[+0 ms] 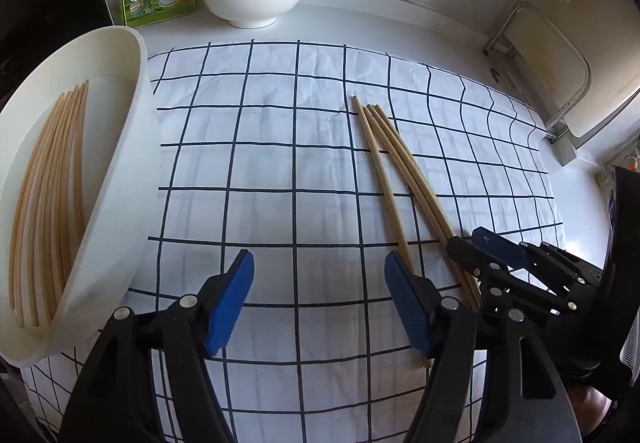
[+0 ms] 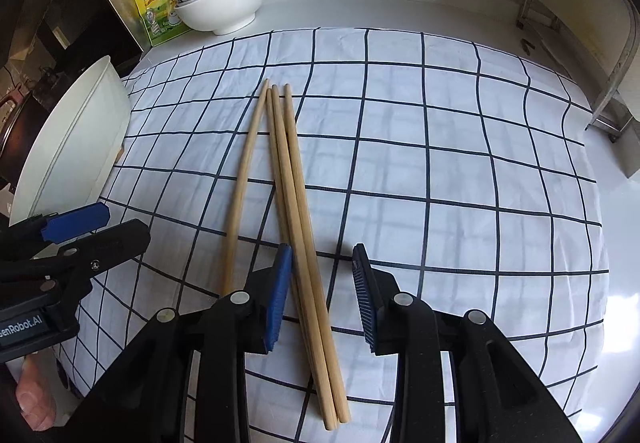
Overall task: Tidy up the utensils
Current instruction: 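Move both open grippers back over the remaining chopsticks on the cloth, then close the left gripper on a chopstick while the right gripper grasps another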
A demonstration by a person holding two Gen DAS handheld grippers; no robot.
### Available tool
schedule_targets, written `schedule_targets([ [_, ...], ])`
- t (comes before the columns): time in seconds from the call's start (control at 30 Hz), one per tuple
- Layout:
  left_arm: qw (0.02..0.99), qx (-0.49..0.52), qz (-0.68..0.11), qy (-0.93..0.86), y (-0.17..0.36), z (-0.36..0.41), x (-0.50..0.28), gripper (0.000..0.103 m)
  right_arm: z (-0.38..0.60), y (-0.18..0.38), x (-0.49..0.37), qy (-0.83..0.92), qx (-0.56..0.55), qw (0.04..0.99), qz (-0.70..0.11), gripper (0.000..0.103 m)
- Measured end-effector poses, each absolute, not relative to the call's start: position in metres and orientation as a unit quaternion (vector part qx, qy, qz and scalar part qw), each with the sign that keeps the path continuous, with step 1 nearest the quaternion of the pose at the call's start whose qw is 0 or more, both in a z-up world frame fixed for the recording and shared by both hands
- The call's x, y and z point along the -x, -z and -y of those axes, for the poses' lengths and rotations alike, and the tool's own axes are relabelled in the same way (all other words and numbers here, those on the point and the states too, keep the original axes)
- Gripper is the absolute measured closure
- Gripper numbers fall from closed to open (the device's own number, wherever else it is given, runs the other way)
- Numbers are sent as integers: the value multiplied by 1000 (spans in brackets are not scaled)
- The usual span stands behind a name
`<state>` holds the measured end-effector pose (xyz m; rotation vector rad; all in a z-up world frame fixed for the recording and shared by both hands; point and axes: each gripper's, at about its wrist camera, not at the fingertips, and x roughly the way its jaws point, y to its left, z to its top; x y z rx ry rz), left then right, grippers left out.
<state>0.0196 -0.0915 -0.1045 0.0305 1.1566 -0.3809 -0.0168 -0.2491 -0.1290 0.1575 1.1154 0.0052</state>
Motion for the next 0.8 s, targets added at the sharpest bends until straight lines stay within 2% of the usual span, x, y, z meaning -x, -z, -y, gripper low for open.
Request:
schedule_targets([
  [0.37,817,-26,-548,178,118,115,-23,36,269,129,19,4,-81,848,-524,73],
  [0.8,817,-28,-550,172,125,123,-25,36,255,130,16,-22,-33,847,-529,73],
])
